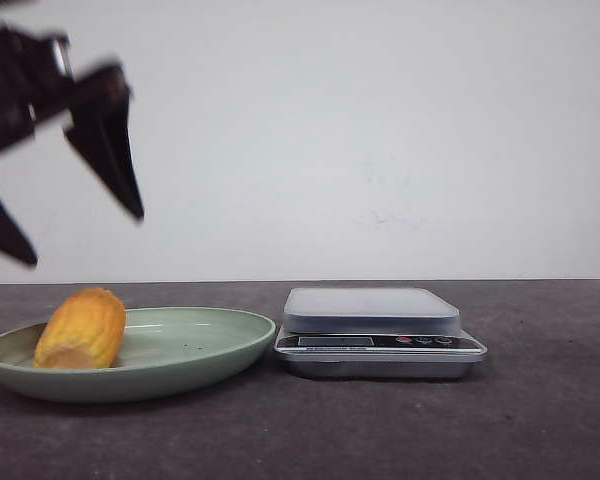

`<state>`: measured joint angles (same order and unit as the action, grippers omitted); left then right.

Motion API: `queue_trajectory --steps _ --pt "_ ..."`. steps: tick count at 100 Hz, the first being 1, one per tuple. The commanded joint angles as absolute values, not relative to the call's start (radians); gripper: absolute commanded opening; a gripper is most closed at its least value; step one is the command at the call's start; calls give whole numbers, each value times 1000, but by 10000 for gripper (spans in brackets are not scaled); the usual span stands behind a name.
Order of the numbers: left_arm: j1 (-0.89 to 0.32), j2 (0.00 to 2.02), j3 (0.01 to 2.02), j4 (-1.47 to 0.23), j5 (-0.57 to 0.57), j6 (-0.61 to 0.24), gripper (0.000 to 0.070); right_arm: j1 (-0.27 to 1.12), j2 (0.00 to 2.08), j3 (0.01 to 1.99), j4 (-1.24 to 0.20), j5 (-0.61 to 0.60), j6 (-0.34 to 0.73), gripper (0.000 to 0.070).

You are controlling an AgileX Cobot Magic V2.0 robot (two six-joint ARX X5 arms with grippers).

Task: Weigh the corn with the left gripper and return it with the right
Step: 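Lower the left gripper onto the yellow corn cob and grasp it, then lift the corn with the left gripper and carry it toward the scale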

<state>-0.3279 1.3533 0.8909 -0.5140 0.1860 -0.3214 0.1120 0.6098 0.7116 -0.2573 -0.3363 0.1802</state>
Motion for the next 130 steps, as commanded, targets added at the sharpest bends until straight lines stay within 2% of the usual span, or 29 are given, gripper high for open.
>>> queue_trajectory --steps 1,14,28,31,34,37,45,46,56,85,109,130 --pt "-331 1423 905 -490 180 -374 627 116 613 728 -250 -334 177 673" --pt "-332 1523 905 -463 193 -439 626 116 612 728 -251 -338 198 673" --pt "-346 1595 905 -441 242 -463 623 116 612 728 -255 -340 215 673" --pt "-349 1604 905 -441 242 -462 604 116 612 728 -256 -340 220 673" --pt "-350 1610 905 -444 243 -462 538 116 612 728 -258 -340 226 673" --pt "-351 1613 905 -447 244 -462 435 116 612 728 -259 -340 230 673" --pt "-355 1613 905 -448 268 -458 33 116 612 728 -264 -340 235 673" --pt "-355 1611 905 -448 275 -456 0 116 612 728 -264 -340 236 673" --pt "-355 1597 910 -447 319 -436 11 116 612 728 -275 -340 237 673" --pt "-356 1479 1006 -450 328 -428 12 116 612 728 -302 -340 257 672" --pt "-358 1341 1201 -412 405 -432 12 116 612 728 -311 -340 260 672" --pt "-389 1330 1405 -408 402 -443 11 116 613 728 -311 -340 261 672"
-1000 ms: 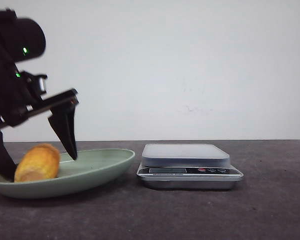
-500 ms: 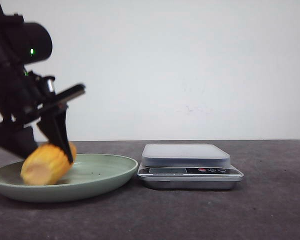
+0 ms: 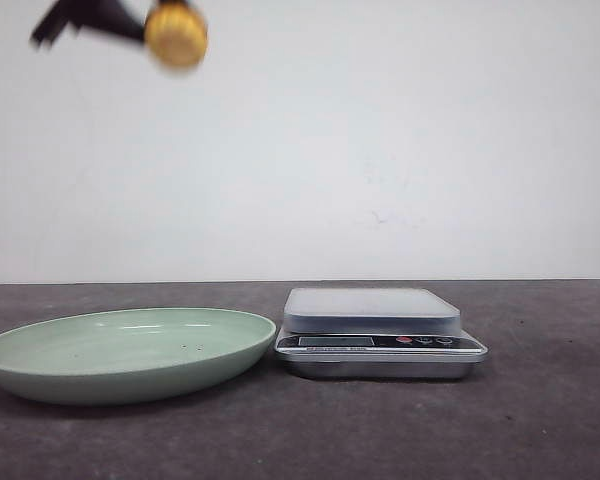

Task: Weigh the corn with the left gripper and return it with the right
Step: 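Lift the corn with the left gripper and carry it toward the scale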

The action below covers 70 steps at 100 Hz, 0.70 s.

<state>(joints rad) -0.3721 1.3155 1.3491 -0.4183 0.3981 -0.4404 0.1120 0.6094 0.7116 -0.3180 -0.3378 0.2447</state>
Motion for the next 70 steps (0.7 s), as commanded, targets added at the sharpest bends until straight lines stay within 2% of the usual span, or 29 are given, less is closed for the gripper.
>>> queue_trajectory --steps 1,24,36,50,70 --pt "-392 1332 1411 -406 400 -443 11 116 613 728 -311 -340 261 672" --pt "-460 1433 1475 -343 363 -463 12 116 613 728 -311 -340 262 672" --pt "-495 1548 1477 -334 366 -511 12 116 613 728 -316 -340 262 672" --pt "-537 1704 1479 -327 371 -523 12 116 613 728 -320 -340 262 672" --pt "-574 1874 1480 -313 383 -635 12 116 613 728 -354 -340 262 672"
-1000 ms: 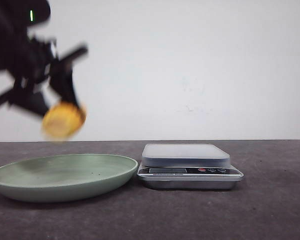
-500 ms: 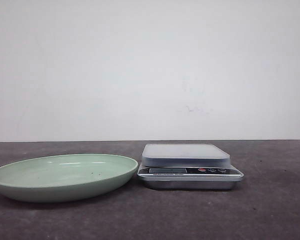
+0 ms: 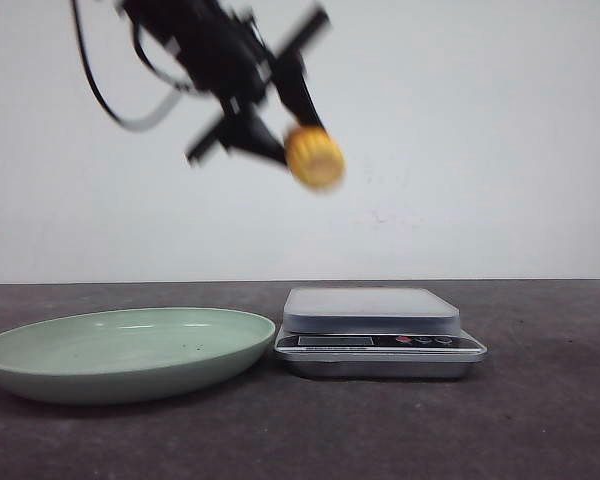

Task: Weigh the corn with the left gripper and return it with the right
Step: 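Lift the corn with the left gripper and carry it toward the scale, then lower the corn onto the scale tray and open the left gripper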

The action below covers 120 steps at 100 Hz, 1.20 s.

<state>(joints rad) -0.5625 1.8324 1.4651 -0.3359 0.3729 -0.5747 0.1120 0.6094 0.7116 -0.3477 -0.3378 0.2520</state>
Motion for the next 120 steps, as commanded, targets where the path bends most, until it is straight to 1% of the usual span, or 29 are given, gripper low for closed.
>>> queue_trajectory --steps 1,31,51,53,56,67,74,89,94,98,107,112,114,120 --pt "-575 1880 1480 -313 385 -637 12 116 613 728 -357 -340 263 672" --pt "-607 1975 1480 -314 390 -641 17 116 613 728 -475 -340 286 672" --pt "-615 2001 1480 -315 390 -641 41 116 613 728 -501 -340 301 672" --pt "-615 2004 1480 -315 390 -641 56 116 613 728 -501 -340 307 672" --pt "-615 2008 1480 -316 390 -641 103 116 613 728 -501 -341 311 672" --pt "-615 2015 1480 -320 390 -641 320 116 611 728 -502 -341 331 672" --pt "-615 2015 1480 -318 390 -641 360 116 610 728 -501 -341 337 672" --pt "-615 2015 1480 -313 398 -641 363 116 610 728 -502 -341 338 672" --pt "-614 2015 1480 -313 409 -641 377 116 610 728 -502 -342 338 672" --pt "-612 2015 1482 -313 421 -641 429 116 610 728 -503 -341 338 672" --pt "-603 2015 1498 -319 448 -641 601 116 609 728 -503 -342 339 672" --pt "-597 2015 1511 -319 462 -641 679 116 604 728 -503 -341 341 672" --pt "-594 2015 1518 -321 468 -640 698 116 604 728 -502 -341 342 672" --pt "-583 2015 1545 -331 494 -634 700 116 600 728 -503 -341 342 672"
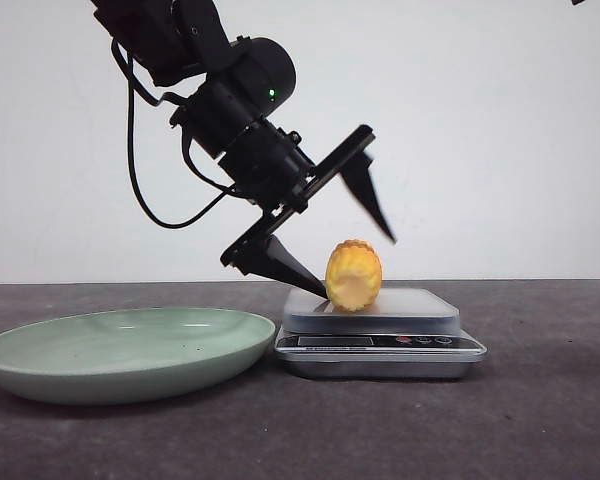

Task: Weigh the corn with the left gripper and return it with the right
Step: 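Lower the corn onto the scale tray and open the left gripper, then raise the left gripper away from the scale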

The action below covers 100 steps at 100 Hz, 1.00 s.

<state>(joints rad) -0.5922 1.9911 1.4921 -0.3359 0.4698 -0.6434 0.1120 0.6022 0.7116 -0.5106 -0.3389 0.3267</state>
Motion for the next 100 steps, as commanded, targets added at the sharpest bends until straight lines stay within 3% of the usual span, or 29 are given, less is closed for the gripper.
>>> queue_trajectory --steps 1,17,31,36,48,61,88,96,100 --pt "-581 2015 1549 -334 500 -633 700 116 598 728 -503 -341 342 672" --pt "-556 2014 1668 -462 521 -578 700 116 585 728 -503 -341 343 672" --pt "-533 2012 1842 -709 526 -455 688 116 569 728 -508 -341 356 672" --pt "-522 2006 1916 -830 522 -369 592 116 561 728 -517 -340 356 672" --pt "-507 1970 2083 -1060 466 -201 273 116 551 728 -525 -340 356 672" --pt "-506 1883 2216 -1172 393 -130 145 116 551 728 -530 -340 360 672" --pt "-535 1536 2277 -1258 349 -86 139 116 551 728 -563 -341 359 672" --pt "-543 1423 2277 -1289 267 -62 131 116 551 728 -577 -342 358 672" --pt "-546 1372 2277 -1309 203 -53 92 117 551 728 -582 -356 356 672"
